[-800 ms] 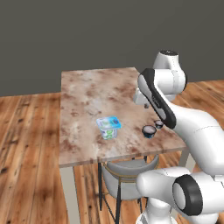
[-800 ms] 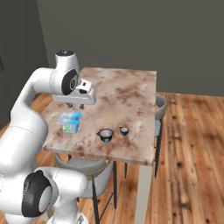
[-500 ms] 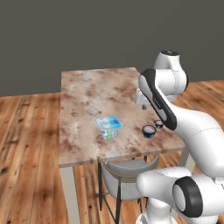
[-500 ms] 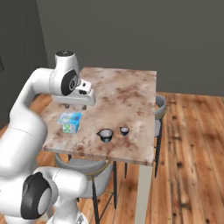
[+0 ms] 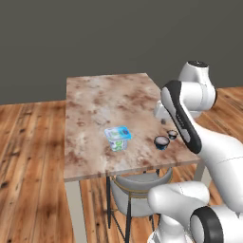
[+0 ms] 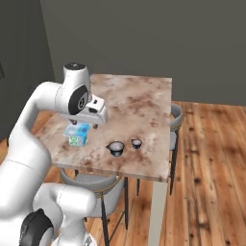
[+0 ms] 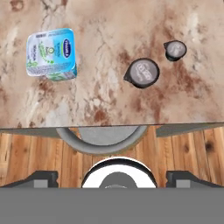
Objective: Stack the yogurt containers by placing the smaller containers on top of the larger containers.
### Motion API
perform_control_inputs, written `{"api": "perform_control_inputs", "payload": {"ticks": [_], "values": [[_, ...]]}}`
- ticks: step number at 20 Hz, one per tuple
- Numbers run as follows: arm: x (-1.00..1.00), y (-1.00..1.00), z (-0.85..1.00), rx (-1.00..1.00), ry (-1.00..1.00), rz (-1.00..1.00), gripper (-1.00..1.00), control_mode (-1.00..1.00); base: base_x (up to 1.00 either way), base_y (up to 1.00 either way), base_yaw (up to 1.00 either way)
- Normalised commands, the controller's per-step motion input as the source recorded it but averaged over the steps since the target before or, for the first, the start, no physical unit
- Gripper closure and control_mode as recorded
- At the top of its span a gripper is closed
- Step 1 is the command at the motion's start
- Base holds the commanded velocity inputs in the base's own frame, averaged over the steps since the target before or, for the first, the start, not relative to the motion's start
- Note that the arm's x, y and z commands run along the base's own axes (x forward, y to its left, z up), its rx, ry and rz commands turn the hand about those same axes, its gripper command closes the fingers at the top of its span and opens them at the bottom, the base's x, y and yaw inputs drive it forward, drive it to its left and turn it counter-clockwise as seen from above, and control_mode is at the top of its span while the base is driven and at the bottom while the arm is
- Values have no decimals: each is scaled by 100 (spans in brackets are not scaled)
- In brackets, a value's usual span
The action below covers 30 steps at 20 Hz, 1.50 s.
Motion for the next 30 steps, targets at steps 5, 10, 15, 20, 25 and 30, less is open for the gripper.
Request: {"api": "perform_control_inputs", "payload": {"ticks": [5,10,15,20,25,30], "values": [[-39,-29,-10,11,-1,-11,-100,-100,0,0,0],[-37,-27,-19,5,0,-10,-100,-100,0,0,0],[-32,-22,-21,1,0,-10,-100,-100,0,0,0],[-19,-15,-19,1,0,-13,-100,-100,0,0,0],[-13,-14,-16,4,0,-17,-100,-100,0,0,0],[-4,-12,-6,8,0,-17,-100,-100,0,0,0]]}}
